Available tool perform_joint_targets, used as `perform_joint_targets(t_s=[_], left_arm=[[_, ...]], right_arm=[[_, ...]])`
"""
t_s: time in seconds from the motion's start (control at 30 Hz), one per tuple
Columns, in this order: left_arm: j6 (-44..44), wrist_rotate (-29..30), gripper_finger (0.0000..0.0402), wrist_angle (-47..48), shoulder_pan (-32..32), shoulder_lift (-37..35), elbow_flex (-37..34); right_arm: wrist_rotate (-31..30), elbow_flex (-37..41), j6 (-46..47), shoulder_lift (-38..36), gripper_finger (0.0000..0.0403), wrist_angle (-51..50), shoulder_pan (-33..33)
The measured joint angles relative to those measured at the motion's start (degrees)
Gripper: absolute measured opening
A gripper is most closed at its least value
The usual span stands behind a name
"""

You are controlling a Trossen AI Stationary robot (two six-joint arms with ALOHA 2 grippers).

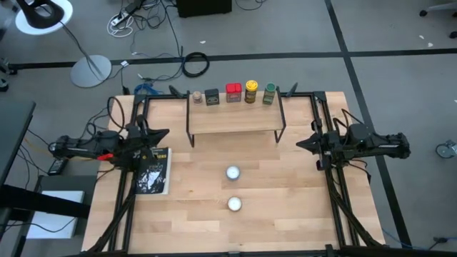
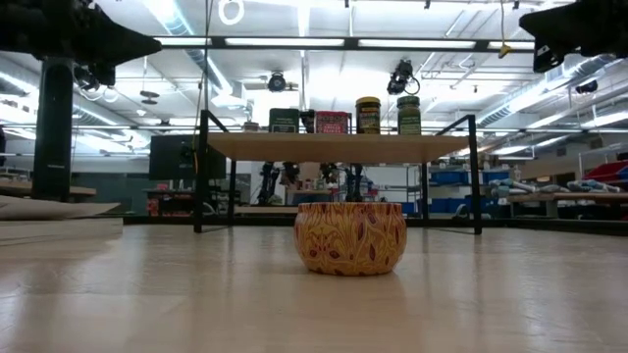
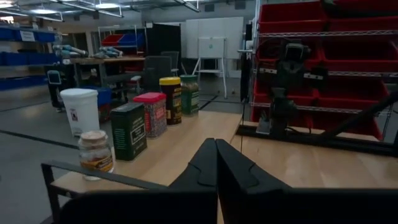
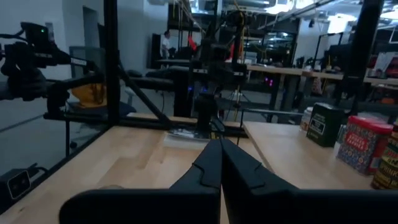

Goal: Shelf spices
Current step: Return to Home Position

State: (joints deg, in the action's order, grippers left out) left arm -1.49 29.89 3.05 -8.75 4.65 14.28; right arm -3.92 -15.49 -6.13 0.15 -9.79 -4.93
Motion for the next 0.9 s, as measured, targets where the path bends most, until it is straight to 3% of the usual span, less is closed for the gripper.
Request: perform_joint_targets(t_s=[0.2,0.5,0.77,0.9], left_arm=[[0.4,1.1,0.0000,6.3,0.0,-4.7,0.0],[0.3,2.2,0.0000,9.3,0.0,-4.7,0.0],[0.4,0.3,0.0000,6.7,0.0,-4.7,-3.4],[0.4,-0.4,0.0000,4.5,0.0,-4.7,-5.9]], right_arm=[[-0.4,1.5,0.0,0.6,0.0000,0.9,0.0],[-0.5,5.2,-0.2,0.6,0.0000,4.2,0.0],[-0.5,8.1,0.1,0.6,0.0000,7.0,0.0],[-0.5,11.8,1.3,0.6,0.0000,13.5,0.0]])
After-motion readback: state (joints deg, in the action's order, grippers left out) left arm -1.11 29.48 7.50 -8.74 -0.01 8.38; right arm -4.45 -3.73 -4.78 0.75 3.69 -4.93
